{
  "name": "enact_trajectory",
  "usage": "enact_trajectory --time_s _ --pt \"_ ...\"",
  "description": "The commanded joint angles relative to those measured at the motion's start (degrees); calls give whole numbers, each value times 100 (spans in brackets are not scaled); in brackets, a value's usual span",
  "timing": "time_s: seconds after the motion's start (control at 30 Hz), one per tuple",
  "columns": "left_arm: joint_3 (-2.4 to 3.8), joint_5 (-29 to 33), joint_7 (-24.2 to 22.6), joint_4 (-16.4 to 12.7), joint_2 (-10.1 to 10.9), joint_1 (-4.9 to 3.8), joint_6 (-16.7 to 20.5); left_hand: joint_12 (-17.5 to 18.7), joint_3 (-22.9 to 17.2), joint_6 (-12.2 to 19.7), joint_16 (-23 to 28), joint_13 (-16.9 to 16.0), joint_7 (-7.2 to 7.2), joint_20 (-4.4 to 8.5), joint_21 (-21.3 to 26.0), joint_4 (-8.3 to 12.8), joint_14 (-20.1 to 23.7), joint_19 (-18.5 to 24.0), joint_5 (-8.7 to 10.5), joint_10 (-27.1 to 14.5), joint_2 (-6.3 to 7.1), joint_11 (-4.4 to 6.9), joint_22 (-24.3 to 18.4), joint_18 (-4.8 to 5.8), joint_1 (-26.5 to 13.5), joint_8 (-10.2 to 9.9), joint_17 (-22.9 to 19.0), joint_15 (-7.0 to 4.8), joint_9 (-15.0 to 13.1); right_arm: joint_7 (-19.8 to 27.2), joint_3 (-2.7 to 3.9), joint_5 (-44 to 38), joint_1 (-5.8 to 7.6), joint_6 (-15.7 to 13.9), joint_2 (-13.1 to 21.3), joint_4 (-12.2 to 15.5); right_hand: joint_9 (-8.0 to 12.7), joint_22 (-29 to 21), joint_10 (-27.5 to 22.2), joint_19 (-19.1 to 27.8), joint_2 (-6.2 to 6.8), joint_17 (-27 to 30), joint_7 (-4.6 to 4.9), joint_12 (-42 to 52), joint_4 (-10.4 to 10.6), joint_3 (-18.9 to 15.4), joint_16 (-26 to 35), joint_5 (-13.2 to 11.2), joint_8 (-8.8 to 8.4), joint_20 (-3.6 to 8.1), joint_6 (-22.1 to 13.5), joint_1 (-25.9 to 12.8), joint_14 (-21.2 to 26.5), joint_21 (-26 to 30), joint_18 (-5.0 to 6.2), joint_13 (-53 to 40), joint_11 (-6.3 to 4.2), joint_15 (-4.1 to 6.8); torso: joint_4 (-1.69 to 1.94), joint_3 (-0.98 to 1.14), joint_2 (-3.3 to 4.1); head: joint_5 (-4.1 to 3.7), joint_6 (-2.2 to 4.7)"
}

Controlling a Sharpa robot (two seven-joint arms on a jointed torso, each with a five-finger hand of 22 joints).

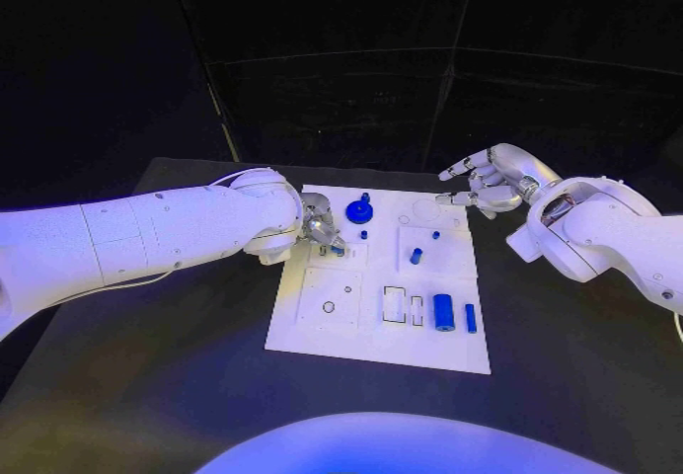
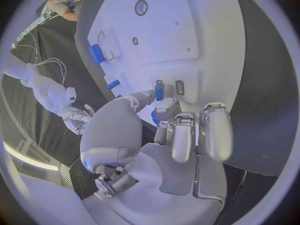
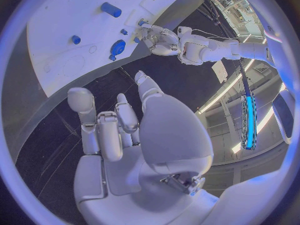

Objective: Assemble the parts on the task board

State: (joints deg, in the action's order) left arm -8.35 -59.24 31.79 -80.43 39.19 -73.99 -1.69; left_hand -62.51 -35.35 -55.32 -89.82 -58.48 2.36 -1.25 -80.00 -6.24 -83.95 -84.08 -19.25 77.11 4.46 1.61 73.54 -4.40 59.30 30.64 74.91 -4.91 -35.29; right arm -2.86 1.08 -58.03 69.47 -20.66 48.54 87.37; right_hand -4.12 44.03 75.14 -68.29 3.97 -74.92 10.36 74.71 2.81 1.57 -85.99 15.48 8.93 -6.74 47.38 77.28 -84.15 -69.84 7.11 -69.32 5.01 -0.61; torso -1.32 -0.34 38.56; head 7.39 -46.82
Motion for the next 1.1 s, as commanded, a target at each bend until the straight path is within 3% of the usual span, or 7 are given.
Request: enact_trajectory --time_s 0.03,0.13,0.4,0.83,1.1 --pt "-4 -91 96 -7 1 2 -168 31 -1013 -45 -18 24 2 42 -40 1054 -605 -112 -175 25 4 40 25 118 -78 24 1509 -54 -21 25 5 9 11 33 -5 2 2 -15 24 31 -15 -537 -26 22 19 -51 39 4 44 18 13 -18 -368 29 110 3 -1 11 4 2 1 -3 -14" --pt "-4 -93 104 -18 7 2 -196 44 -1007 -56 -18 49 -7 47 -59 1070 -605 -121 -332 39 14 49 58 124 -113 40 1509 -58 -43 26 5 9 11 35 -8 -1 2 -15 24 31 -15 -537 -26 22 19 -51 39 4 44 18 13 -18 -368 29 110 3 -1 11 5 0 1 -4 -15" --pt "-3 -94 92 -28 13 2 -213 49 -1001 -69 -18 65 -16 50 -78 1084 -605 -131 -426 54 24 56 92 130 -140 53 1509 -63 -59 30 5 9 11 40 -17 -8 2 -15 24 31 -15 -537 -26 22 19 -51 39 4 44 18 13 -18 -368 29 110 3 -1 11 -2 1 1 -2 -32" --pt "1 -75 -16 19 -4 -8 -207 23 -996 -82 -18 42 -21 51 -89 1093 -605 -137 -463 76 33 60 112 134 -152 61 1509 -63 -67 37 5 9 10 46 -38 -24 2 -15 24 31 -15 -537 -26 22 19 -51 39 4 44 18 13 -18 -368 29 110 3 -1 11 -1 3 -1 -12 -44" --pt "4 48 -31 115 -36 -75 -545 -7 -993 -97 -18 14 -28 50 -124 1104 -605 -153 -479 99 40 65 170 146 -156 68 1509 -62 -72 40 5 9 10 51 -58 -37 2 -15 24 31 -15 -537 -26 22 19 -51 39 4 44 18 13 -18 -368 29 110 3 -1 11 -5 4 -2 -9 -46"
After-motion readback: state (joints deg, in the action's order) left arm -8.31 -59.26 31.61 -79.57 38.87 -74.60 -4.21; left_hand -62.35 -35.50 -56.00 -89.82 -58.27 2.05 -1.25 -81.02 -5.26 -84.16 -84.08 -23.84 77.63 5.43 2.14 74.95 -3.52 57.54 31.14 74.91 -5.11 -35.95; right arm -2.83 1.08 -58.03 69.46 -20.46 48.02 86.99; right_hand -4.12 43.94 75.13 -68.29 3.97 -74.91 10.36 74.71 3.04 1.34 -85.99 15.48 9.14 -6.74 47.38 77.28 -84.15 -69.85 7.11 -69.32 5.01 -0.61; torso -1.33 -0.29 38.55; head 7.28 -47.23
